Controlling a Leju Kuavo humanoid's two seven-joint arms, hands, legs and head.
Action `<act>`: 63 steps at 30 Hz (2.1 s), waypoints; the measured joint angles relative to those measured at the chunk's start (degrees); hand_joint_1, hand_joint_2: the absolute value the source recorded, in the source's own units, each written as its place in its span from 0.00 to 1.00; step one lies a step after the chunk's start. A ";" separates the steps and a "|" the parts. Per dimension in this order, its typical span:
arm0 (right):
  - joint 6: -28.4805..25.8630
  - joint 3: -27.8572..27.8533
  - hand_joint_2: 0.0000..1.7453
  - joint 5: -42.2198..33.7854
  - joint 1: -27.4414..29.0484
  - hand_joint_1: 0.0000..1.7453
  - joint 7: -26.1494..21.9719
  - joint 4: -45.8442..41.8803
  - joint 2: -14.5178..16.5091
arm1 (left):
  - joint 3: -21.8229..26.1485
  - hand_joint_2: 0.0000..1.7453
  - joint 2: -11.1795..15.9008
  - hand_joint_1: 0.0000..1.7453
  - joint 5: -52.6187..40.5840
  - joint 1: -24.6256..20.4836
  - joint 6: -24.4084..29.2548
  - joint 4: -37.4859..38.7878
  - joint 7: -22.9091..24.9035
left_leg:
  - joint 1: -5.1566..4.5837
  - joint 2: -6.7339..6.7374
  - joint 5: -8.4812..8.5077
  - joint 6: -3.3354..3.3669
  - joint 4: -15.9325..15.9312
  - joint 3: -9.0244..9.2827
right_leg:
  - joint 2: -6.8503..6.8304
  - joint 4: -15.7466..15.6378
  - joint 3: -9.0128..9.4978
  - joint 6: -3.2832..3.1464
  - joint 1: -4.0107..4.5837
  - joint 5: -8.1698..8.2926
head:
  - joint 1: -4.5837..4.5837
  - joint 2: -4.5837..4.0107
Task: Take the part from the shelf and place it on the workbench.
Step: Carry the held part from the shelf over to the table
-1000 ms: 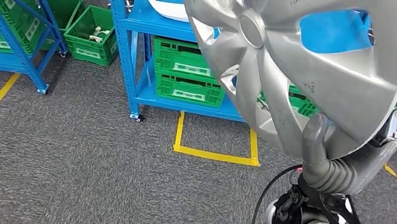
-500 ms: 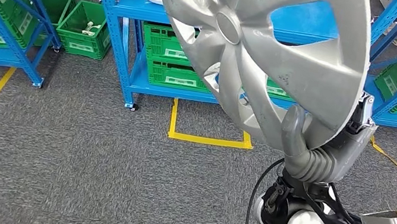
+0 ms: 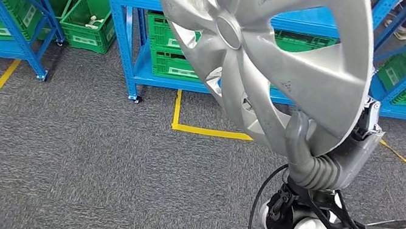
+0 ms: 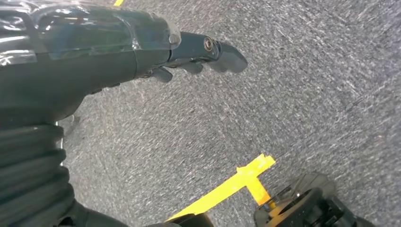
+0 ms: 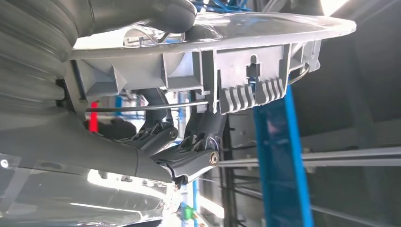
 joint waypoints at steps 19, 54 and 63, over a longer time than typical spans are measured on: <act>-0.79 2.13 1.00 5.72 3.12 1.00 3.63 1.90 0.90 | -0.39 1.00 -0.20 0.00 0.21 0.70 0.26 -0.02 1.76 | -0.98 0.87 -3.35 2.64 -0.73 4.07 | -2.17 4.80 -5.63 -1.68 1.89 -0.11 | -1.09 0.00; 0.22 3.99 1.00 5.54 2.20 1.00 5.42 2.81 1.61 | -1.33 1.00 0.06 0.00 -3.43 0.06 -1.68 -0.04 2.05 | -1.13 -2.67 -2.31 2.83 1.00 1.45 | -0.52 19.18 -10.75 -0.36 0.43 -6.88 | 1.40 0.00; 2.54 5.13 1.00 4.45 1.30 1.00 4.86 3.62 1.67 | -1.40 1.00 0.16 0.00 -3.62 0.51 -1.61 -0.01 1.84 | -1.06 -6.26 -1.31 1.09 1.03 0.16 | 2.37 1.68 -3.66 -3.21 1.11 2.55 | 2.36 0.00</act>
